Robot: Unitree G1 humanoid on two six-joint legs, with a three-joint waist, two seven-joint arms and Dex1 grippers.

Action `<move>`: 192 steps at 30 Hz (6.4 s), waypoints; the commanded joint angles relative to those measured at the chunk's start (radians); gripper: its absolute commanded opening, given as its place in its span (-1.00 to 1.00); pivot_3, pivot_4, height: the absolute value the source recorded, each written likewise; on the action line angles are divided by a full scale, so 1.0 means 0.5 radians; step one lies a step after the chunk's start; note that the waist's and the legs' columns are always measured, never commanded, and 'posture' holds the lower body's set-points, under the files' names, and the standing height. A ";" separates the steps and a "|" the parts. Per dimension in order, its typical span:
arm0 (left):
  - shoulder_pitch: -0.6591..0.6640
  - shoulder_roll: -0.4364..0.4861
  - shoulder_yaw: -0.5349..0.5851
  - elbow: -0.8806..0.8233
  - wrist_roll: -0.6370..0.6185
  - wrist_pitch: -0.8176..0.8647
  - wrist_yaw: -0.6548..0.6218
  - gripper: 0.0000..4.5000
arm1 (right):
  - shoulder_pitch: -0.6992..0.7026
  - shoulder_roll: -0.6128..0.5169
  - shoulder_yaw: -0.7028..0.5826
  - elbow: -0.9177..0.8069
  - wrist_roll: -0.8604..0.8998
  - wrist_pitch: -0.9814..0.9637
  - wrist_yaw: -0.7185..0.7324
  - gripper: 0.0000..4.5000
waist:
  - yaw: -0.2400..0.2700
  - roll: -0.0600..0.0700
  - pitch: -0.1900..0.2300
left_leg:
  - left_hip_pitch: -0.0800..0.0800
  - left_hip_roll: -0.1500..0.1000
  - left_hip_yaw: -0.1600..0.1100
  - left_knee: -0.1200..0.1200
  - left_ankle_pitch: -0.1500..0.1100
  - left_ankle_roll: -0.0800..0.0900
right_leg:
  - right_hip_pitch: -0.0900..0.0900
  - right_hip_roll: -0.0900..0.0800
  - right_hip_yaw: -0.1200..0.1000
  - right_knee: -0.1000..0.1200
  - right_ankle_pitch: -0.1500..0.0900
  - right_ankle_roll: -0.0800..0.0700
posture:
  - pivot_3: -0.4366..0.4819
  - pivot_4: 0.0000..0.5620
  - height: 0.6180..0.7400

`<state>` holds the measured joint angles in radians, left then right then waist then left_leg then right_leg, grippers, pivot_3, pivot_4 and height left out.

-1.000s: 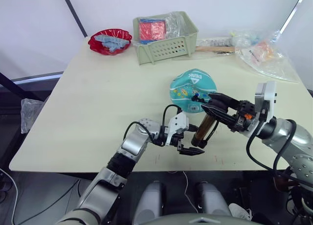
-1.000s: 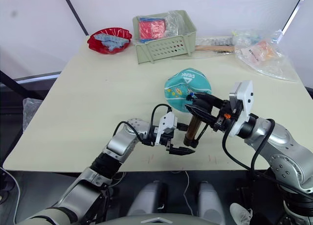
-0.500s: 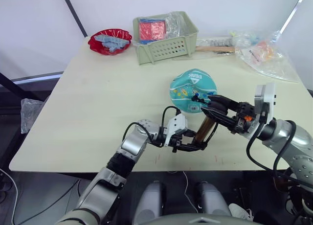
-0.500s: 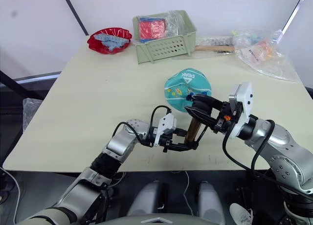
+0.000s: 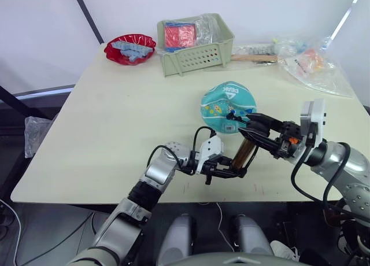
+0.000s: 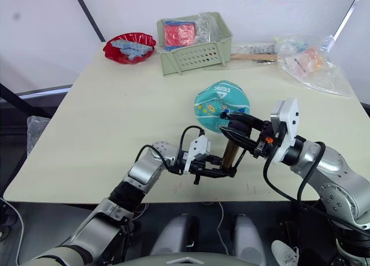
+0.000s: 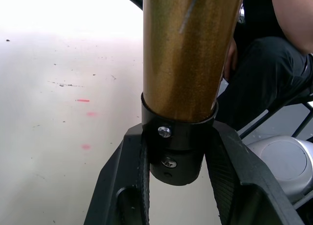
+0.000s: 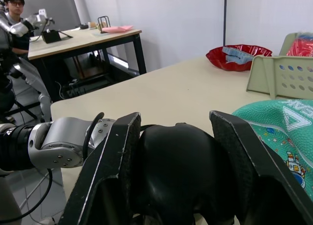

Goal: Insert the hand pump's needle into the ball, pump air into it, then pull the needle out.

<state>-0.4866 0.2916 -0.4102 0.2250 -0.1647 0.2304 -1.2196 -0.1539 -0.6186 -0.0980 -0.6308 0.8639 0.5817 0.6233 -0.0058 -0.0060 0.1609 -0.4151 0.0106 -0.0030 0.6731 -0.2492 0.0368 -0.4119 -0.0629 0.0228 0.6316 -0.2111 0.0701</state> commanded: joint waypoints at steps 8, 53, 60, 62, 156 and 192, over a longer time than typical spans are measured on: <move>0.021 -0.186 -0.080 0.272 0.186 -0.398 0.214 -0.52 | 0.140 -0.100 -0.008 0.025 -0.346 -0.414 0.394 -0.22 | 0.010 -0.001 0.000 | 0.000 0.000 0.001 0.000 0.000 0.000 | 0.000 0.000 0.000 0.000 0.000 0.000 | -0.05 -0.47 1.00; -0.145 -0.551 -0.099 1.244 0.524 -0.949 0.450 -0.52 | -0.493 -0.513 -0.655 0.248 0.445 -0.013 0.367 -0.22 | 0.039 -0.001 0.000 | -0.001 -0.001 -0.001 0.002 0.000 0.000 | 0.001 -0.002 -0.001 0.001 0.001 0.000 | -0.05 -0.47 1.00; -0.130 -0.547 -0.091 1.254 0.532 -0.967 0.464 -0.52 | -0.275 -0.421 -0.573 0.226 0.192 -0.170 0.503 -0.22 | 0.039 -0.003 -0.001 | -0.001 -0.001 -0.002 0.002 0.000 0.000 | 0.001 -0.001 -0.002 0.001 0.001 0.000 | -0.05 -0.47 1.00; -0.125 -0.545 -0.091 1.252 0.532 -0.973 0.464 -0.52 | -0.193 -0.376 -0.531 0.226 0.130 -0.223 0.534 -0.22 | 0.039 -0.003 -0.001 | 0.001 -0.001 -0.002 0.002 0.000 0.000 | 0.002 -0.001 -0.002 0.001 0.001 0.000 | -0.05 -0.47 1.00; -0.124 -0.579 -0.089 1.296 0.567 -0.998 0.471 -0.52 | 0.414 -0.030 -0.020 0.677 -0.674 -1.001 0.675 -0.26 | 0.039 -0.029 -0.034 | 0.011 0.000 -0.010 -0.003 0.000 0.000 | 0.017 -0.002 -0.013 -0.010 -0.005 -0.010 | -0.05 -0.47 1.00; -0.152 -0.653 -0.145 1.348 0.612 -1.057 0.420 -0.52 | -0.194 -0.731 -0.932 0.417 0.293 -0.059 0.611 -0.26 | 0.045 -0.019 -0.026 | 0.002 -0.001 -0.010 -0.003 0.000 0.000 | 0.011 -0.006 -0.012 -0.011 -0.004 -0.009 | -0.05 -0.47 1.00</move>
<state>-0.5847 -0.0351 -0.4416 0.8671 0.0978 -0.3050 -0.9883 -0.2254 -0.9753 -0.4785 -0.4043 1.0003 0.5798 0.9335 0.0166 -0.0156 0.1478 -0.4143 0.0099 -0.0081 0.6718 -0.2494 0.0369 -0.4065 -0.0657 0.0166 0.6261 -0.2134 0.0657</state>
